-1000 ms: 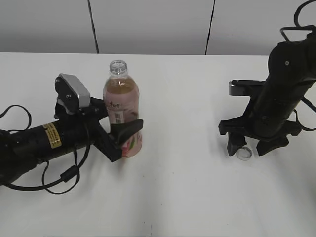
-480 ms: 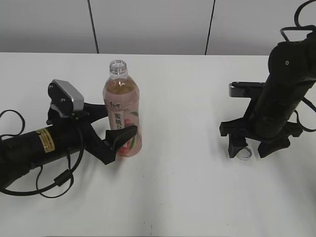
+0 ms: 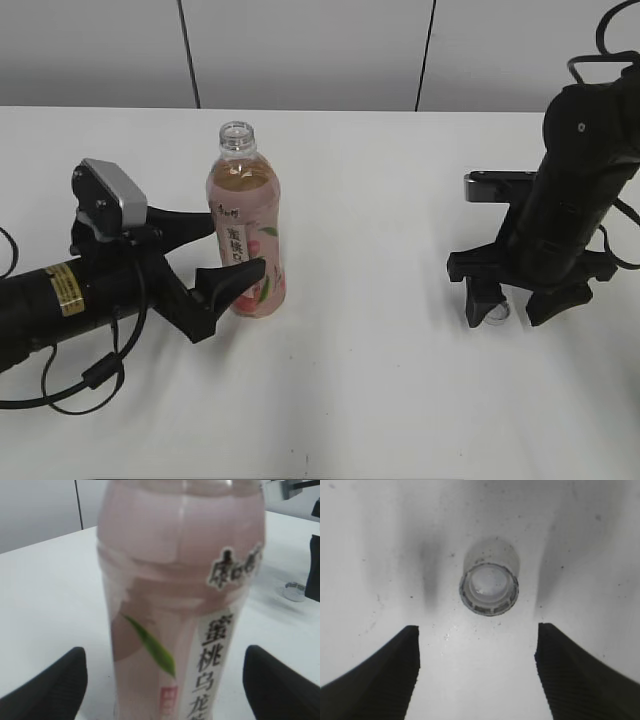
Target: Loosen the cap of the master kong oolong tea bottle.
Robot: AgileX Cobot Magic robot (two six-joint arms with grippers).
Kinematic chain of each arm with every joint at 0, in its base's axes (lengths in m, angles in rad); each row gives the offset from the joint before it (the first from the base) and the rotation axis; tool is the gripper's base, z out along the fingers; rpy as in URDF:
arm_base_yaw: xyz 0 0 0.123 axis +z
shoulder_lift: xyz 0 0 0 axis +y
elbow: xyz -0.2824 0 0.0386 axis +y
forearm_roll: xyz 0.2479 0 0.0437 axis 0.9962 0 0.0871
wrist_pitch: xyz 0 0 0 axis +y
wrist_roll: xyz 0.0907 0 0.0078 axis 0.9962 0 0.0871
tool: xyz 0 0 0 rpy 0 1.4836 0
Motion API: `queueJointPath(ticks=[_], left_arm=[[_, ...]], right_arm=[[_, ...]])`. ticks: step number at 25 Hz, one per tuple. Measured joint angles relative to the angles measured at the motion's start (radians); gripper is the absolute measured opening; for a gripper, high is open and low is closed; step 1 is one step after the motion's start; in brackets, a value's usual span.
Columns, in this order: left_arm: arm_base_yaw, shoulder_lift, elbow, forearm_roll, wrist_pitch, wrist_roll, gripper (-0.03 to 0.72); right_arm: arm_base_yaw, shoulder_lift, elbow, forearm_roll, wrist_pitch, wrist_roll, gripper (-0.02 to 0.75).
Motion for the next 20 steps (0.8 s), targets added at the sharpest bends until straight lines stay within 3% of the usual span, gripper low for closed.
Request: queueJointPath(ticks=[4, 10, 17, 20], left_arm=[[0.000, -0.029, 0.049, 0.012, 0.001, -0.003, 0.568], [0.039, -0.154, 0.158, -0.072, 0.001, -0.052, 0.563], [0.237, -0.303, 0.174, -0.122, 0.002, -0.157, 0.550], [0.317, -0.366, 0.163, -0.140, 0.097, -0.179, 0.545]], right_arm=[[0.000, 0.000, 0.000, 0.001, 0.026, -0.001, 0.544], [0.000, 0.000, 0.000, 0.006, 0.065, -0.004, 0.544], [0.000, -0.061, -0.006, 0.001, 0.103, -0.010, 0.544], [0.000, -0.094, -0.025, 0.000, 0.108, -0.011, 0.544]])
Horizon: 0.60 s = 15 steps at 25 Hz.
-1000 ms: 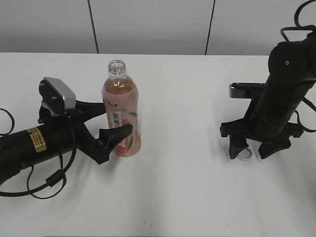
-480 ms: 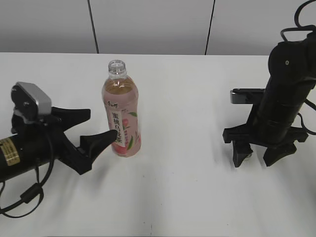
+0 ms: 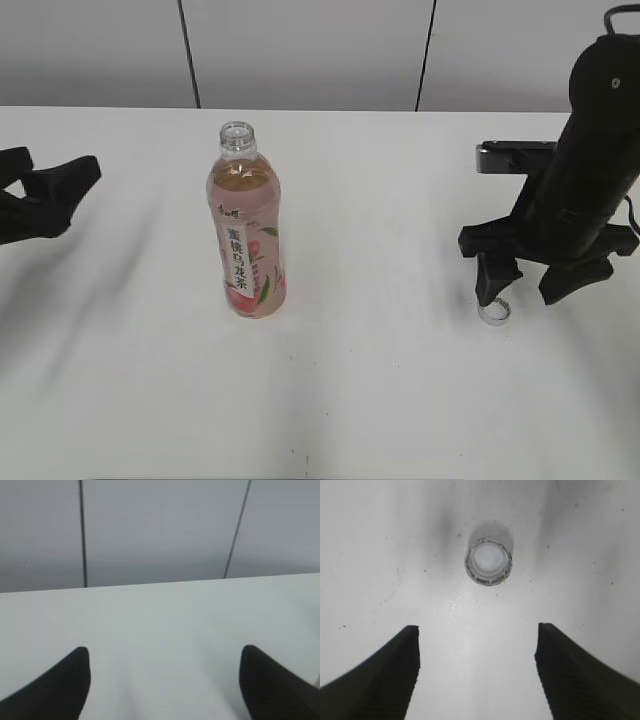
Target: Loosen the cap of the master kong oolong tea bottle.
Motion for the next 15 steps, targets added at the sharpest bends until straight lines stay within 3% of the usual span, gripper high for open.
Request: queueJointPath(ticks=[4, 9, 15], left_arm=[[0.010, -0.108, -0.031, -0.010, 0.231, -0.019, 0.542], [-0.030, -0.259, -0.109, -0.133, 0.671, -0.056, 0.534], [-0.046, -0.497, -0.173, -0.189, 1.105, -0.194, 0.532]], right_arm=[[0.000, -0.026, -0.004, 0.000, 0.008, -0.001, 0.544], [0.000, -0.049, -0.004, 0.000, 0.043, 0.002, 0.544], [0.000, -0.134, -0.004, 0.009, 0.146, 0.007, 0.544]])
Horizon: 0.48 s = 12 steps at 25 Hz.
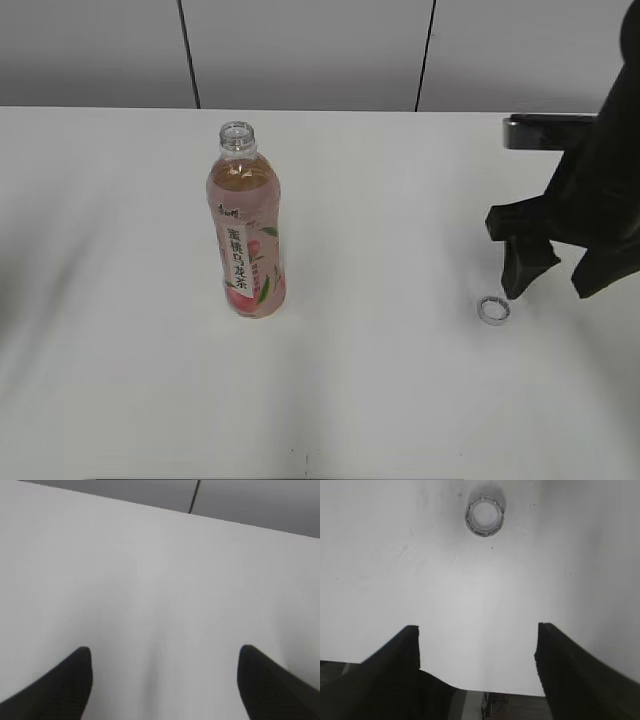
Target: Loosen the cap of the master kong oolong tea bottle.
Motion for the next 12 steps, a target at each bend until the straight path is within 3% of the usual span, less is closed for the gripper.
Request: queueJointPath(ticks=[3, 8, 12], left_arm=[[0.000, -0.153, -0.017, -0.081, 0.203, -0.003, 0.532], [0.000, -0.415, -0.031, -0.308, 0.451, 0.188, 0.532], [0.000, -0.517, -0.046, -0.322, 0.693, 0.251, 0.532]], right_arm=[[0.000, -0.092, 0.000, -0.008, 0.062, 0.001, 0.544], [0.000, -0.265, 0.000, -0.046, 0.184, 0.001, 0.544], [0.000, -0.382, 0.000, -0.061, 0.210, 0.001, 0.544]])
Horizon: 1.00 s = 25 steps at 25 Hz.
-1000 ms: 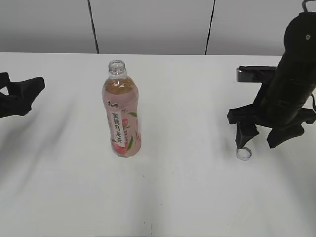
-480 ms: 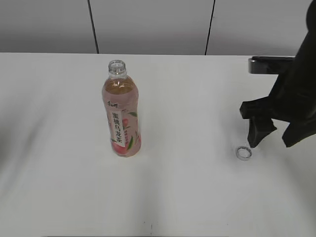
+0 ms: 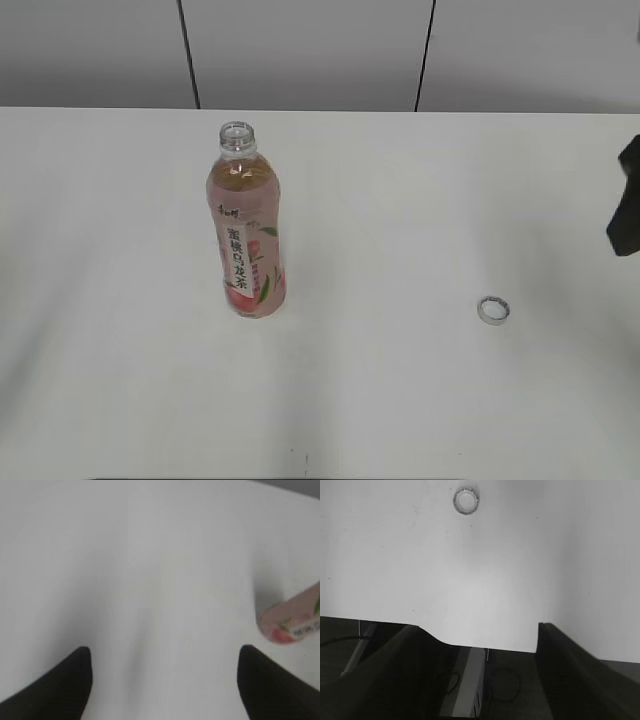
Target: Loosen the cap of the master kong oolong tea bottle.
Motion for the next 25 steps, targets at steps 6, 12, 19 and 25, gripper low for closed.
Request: queueJointPath(ticks=[6, 12, 19, 25], left_arm=[[-0.007, -0.117, -0.028, -0.016, 0.243, 0.051, 0.532], [-0.062, -0.216, -0.029, 0.088, 0.344, 0.085, 0.532], [-0.080, -0.354, -0.029, 0.126, 0.333, 0.117, 0.532], [-0.080, -0.500, -0.028, 0.128, 0.332, 0.147, 0.532]], right_arm=[[0.000, -0.199, 0.041, -0.008, 0.002, 0.001, 0.544], [0.000, -0.450, 0.191, -0.111, 0.006, 0.001, 0.544], [0.000, -0.808, 0.433, -0.213, 0.001, 0.001, 0.526], [0.000, -1.073, 0.551, -0.238, -0.086, 0.001, 0.500]])
